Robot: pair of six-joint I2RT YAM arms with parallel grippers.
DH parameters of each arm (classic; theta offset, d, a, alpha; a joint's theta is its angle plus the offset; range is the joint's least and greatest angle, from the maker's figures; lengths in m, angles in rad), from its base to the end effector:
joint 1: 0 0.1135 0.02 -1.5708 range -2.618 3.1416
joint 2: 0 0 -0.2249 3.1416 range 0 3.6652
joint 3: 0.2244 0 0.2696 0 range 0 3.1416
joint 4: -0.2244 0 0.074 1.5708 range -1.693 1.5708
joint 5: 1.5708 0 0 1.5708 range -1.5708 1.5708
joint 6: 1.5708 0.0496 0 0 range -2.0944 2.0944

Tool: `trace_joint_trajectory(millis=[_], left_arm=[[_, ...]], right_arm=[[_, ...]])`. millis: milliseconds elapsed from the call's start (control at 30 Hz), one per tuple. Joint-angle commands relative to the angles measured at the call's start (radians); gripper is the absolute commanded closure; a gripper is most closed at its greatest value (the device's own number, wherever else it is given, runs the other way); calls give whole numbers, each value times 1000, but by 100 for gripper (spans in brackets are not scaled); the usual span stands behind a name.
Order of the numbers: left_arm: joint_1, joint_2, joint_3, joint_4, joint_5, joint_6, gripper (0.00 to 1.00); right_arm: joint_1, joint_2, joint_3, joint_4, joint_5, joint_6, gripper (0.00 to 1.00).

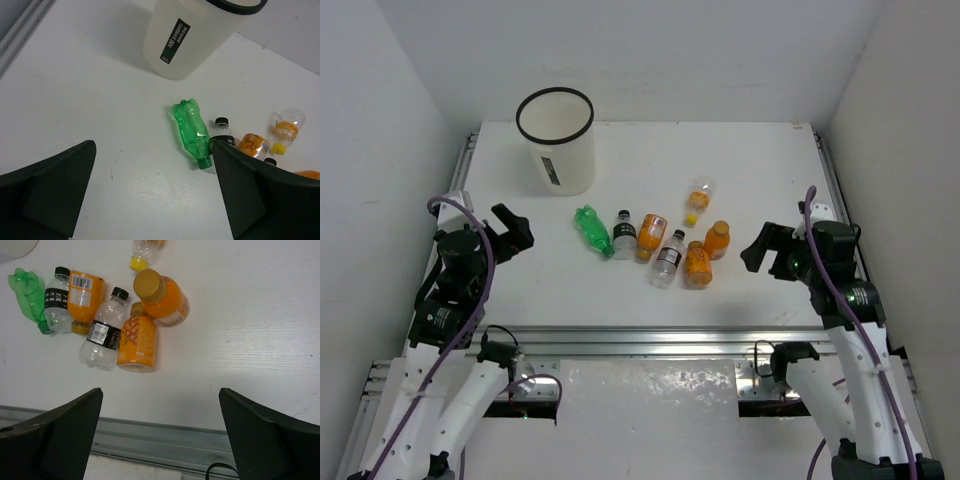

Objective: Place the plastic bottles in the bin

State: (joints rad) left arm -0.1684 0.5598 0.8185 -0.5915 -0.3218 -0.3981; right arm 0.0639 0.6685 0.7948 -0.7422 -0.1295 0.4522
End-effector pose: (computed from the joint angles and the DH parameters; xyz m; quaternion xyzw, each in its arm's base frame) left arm 0.1826 -0.0151 0.3186 -0.1845 0.7880 -0.0348 0.5864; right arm 0.1964 0.0190 0.2744 0.1418 0.8754 0.1726 0.4287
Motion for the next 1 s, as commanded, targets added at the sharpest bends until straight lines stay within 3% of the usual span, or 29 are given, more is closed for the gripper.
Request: trace_joint_trajectory(millis=[0, 167, 300, 467, 567, 733, 900, 967], left_arm=[[7, -12, 4, 41, -2, -1, 0], [7, -17, 2, 42, 0, -1, 0], [9, -12, 4, 47, 7, 1, 0], [15, 8, 2, 47, 13, 5, 0], [17, 22, 4, 48, 21, 10, 0], [20, 22, 1, 52, 30, 13, 0], [20, 28, -2, 55, 46, 18, 0], [20, 32, -1, 58, 52, 19, 0]], right_arm=[[10, -6, 4, 32, 4, -4, 1], [10, 11, -43, 132, -107, 35, 1], [57, 153, -60, 204, -162, 107, 1], [328, 316, -43, 303, 104, 140, 1], [408, 443, -31, 354, 157, 157, 2], [479, 614, -28, 417, 344, 175, 5], [487, 735, -66, 535, 358, 146, 9], [490, 758, -77, 553, 337, 140, 21]])
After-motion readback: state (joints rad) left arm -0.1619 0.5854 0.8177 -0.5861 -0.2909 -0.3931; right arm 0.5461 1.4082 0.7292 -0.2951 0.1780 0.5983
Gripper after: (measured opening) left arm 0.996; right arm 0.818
